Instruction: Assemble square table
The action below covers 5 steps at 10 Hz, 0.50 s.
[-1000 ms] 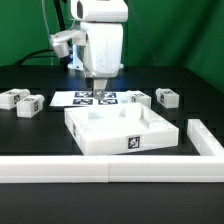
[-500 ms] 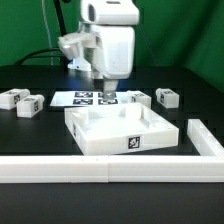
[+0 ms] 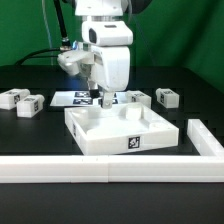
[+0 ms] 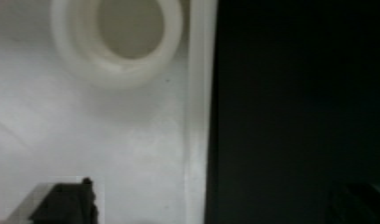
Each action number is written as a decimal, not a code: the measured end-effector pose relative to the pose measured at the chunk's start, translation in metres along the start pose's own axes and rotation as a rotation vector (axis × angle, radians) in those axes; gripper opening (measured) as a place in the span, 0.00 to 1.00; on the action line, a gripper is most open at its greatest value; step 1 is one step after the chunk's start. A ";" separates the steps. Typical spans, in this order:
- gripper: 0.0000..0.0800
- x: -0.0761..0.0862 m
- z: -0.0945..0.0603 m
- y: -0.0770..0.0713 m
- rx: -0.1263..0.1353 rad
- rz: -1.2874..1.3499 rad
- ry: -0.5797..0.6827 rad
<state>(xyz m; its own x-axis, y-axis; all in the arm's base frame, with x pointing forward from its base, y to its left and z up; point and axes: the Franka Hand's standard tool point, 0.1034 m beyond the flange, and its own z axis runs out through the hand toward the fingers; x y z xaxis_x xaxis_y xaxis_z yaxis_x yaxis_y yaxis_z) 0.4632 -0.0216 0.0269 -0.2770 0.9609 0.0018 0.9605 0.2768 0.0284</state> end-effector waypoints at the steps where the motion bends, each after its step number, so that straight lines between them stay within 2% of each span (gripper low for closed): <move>1: 0.81 -0.001 0.009 -0.001 0.012 0.007 0.008; 3: 0.81 -0.002 0.019 0.010 0.009 0.015 0.015; 4: 0.70 0.000 0.022 0.013 -0.001 0.013 0.018; 5: 0.52 -0.001 0.022 0.012 0.000 0.015 0.017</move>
Offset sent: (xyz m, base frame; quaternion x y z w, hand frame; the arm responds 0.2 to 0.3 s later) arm 0.0206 0.0216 -0.0149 -0.0530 0.0179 0.0018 0.9984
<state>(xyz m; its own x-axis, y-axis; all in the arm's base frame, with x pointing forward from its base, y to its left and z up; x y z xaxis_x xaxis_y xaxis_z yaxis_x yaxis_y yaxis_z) 0.4756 -0.0191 0.0051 -0.2630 0.9646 0.0191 0.9645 0.2624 0.0283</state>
